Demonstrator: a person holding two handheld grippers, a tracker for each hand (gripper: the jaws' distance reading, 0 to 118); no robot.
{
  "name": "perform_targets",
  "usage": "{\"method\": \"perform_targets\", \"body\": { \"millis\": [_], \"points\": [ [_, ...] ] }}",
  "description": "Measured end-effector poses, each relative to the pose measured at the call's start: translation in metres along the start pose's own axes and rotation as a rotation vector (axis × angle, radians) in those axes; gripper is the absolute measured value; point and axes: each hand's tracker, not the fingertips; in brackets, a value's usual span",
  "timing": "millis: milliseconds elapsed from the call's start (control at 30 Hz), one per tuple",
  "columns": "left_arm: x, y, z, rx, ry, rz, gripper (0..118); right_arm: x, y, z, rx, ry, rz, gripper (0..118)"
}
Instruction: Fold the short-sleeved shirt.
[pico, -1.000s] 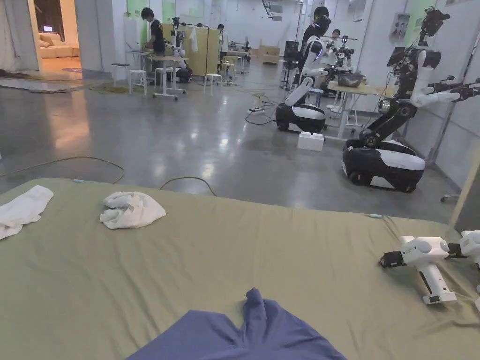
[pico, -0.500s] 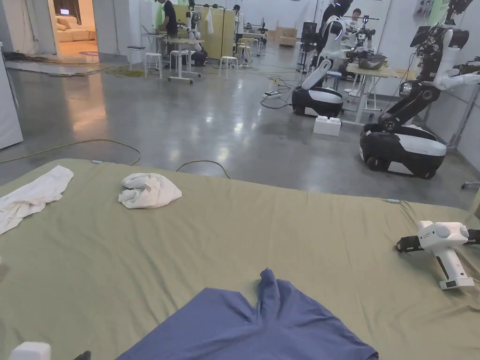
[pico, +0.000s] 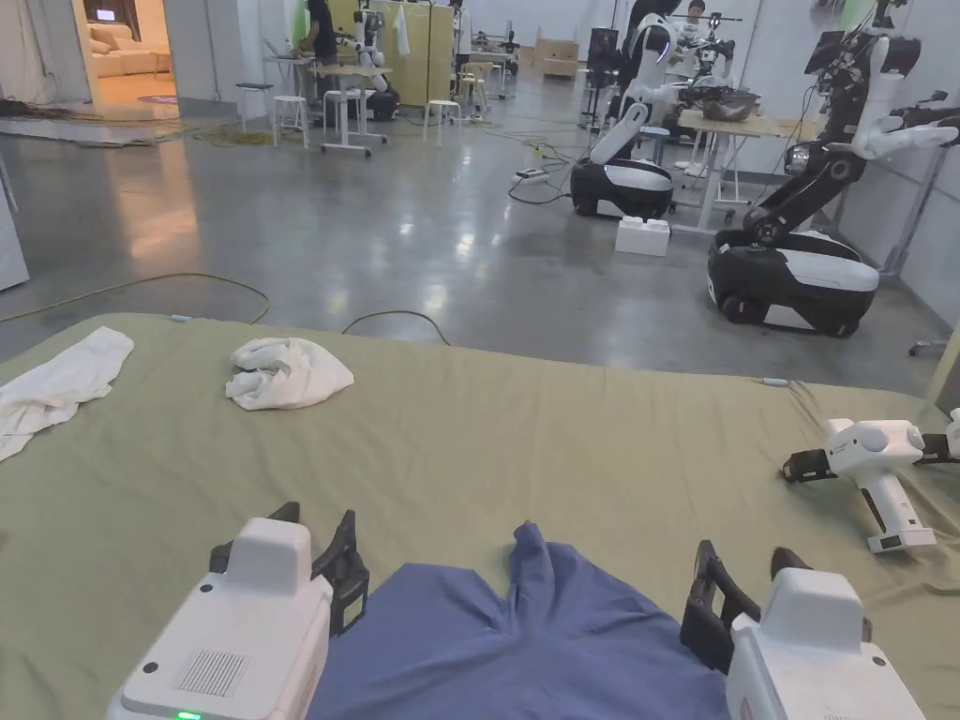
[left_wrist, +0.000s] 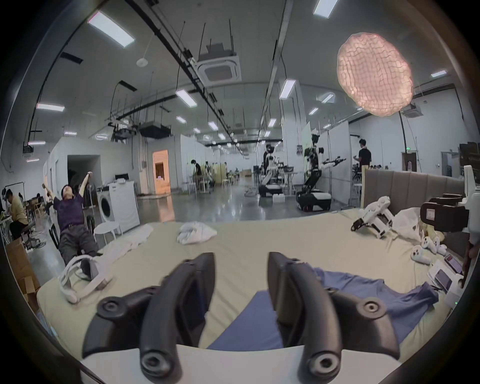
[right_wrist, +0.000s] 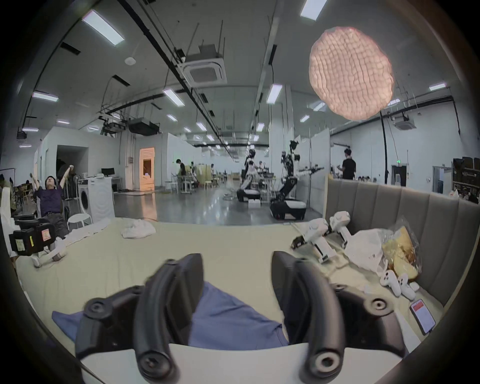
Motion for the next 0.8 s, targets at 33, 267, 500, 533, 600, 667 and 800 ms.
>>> {"method": "perform_targets", "body": {
  "millis": [33,267,500,533,600,667,800],
  "points": [
    [0.006,0.003,0.002,0.014,0.001,-0.012,11,-0.003,0.003,0.001,0.014,-0.008,0.005,10],
    [0.000,0.013,0.011,0.060,0.003,0.012,0,-0.005,0.012,0.000,0.050,-0.038,-0.009,1],
    [-0.045,-0.002,0.014,-0.039,0.033,0.009,0,-0.004,0.009,0.000,0.041,-0.018,-0.005,0],
    [-0.058,-0.009,0.015,-0.078,0.045,0.013,0,-0.004,0.007,0.000,0.036,-0.004,-0.005,0],
    [-0.081,-0.025,0.020,-0.141,0.071,0.050,0,-0.005,0.004,-0.001,0.019,0.012,0.000,0],
    [-0.108,-0.042,0.019,-0.201,0.106,0.090,0,-0.008,-0.001,-0.003,0.002,0.012,0.010,0],
    [-0.160,-0.078,0.017,-0.394,0.151,0.127,0,-0.012,-0.012,-0.009,-0.052,0.034,0.019,0]
  ]
}}
